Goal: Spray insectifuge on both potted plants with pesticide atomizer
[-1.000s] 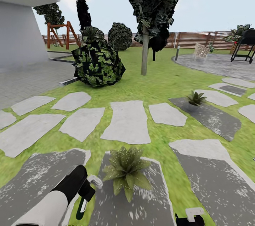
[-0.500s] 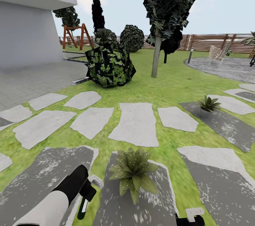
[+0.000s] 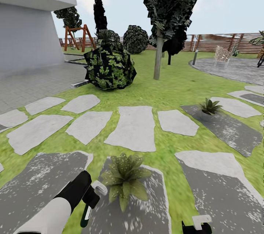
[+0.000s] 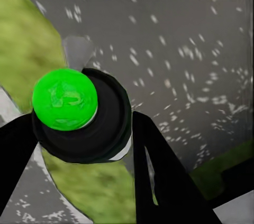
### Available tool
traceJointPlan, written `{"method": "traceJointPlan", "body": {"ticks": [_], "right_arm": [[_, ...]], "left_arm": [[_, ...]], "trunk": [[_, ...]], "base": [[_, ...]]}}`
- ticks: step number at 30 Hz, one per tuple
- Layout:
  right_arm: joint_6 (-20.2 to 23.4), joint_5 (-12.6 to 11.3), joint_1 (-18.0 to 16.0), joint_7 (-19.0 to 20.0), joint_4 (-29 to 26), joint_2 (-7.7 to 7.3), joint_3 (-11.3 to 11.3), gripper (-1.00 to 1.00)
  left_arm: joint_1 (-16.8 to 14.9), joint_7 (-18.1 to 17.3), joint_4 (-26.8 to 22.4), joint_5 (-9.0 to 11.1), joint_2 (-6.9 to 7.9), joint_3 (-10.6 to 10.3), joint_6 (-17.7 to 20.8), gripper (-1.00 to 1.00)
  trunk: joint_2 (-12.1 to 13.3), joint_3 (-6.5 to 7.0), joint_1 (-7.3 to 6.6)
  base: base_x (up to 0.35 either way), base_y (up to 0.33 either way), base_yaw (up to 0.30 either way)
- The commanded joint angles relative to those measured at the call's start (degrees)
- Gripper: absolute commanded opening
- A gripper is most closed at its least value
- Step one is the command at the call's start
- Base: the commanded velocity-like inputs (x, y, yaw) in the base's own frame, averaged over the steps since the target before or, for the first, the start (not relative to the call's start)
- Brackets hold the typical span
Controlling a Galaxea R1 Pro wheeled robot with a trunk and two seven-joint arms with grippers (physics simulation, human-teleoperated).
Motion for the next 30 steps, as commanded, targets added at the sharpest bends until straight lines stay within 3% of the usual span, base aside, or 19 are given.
{"method": "traceJointPlan", "body": {"ticks": [1, 16, 30], "right_arm": [[-0.2, 0.6, 0.0, -0.1, 0.1, 0.07, -0.4, 1.00], [-0.2, 0.6, 0.0, -0.1, 0.1, 0.19, -0.4, 1.00], [-0.1, 0.6, 0.0, 0.0, 0.1, -0.09, -0.4, 1.00]], "left_arm": [[0.0, -0.6, -0.1, -0.6, 0.00, -0.1, 0.2, -1.00], [0.0, -0.4, -0.1, -0.5, -0.08, -0.1, 0.2, -1.00], [0.0, -0.4, -0.1, -0.5, -0.09, -0.1, 0.2, -1.00]], "trunk": [[0.0, -0.05, -0.01], [0.0, -0.05, -0.01], [0.0, -0.05, -0.01]], "base": [[0.000, -0.274, 0.032], [-0.089, -0.267, 0.244], [0.000, -0.273, 0.013]]}}
